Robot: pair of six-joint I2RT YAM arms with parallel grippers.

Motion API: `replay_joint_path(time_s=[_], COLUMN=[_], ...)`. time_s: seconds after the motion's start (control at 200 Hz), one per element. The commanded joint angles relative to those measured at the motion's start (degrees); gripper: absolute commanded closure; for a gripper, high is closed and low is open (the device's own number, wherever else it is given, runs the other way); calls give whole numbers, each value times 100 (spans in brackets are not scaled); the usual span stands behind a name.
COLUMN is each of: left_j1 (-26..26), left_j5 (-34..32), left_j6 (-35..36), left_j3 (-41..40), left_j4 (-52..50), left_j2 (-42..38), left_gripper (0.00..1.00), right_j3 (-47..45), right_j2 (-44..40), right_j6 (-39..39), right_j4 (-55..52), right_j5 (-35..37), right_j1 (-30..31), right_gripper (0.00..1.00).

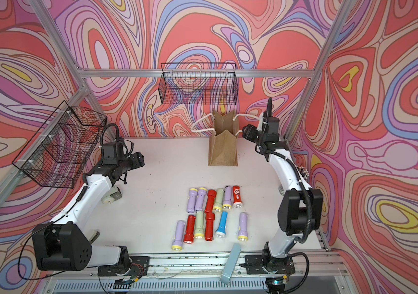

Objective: Put the flashlights into the tote bags
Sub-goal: Move the canvas bag to the center of the board.

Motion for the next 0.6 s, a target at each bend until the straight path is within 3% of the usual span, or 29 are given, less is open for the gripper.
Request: replay_joint_path(time_s=[0.0, 0.396, 0.596], left_j1=[-39, -82, -113], left_j5=[103, 245, 145], left_j6=[-41, -88, -101], left_j3=[208, 461, 452], left_j4=[-291, -375, -346], left_j2=[147, 386, 319], left_gripper=[21, 21, 21], right_j3=[432, 1235, 1446], right_j2=[326, 1078, 1329], right_j6=[-30, -221, -243], right_j4=[-465, -1349, -1422], right_j5=[48, 523, 503], right_j1=[200, 400, 468], right_gripper=[30, 32, 44])
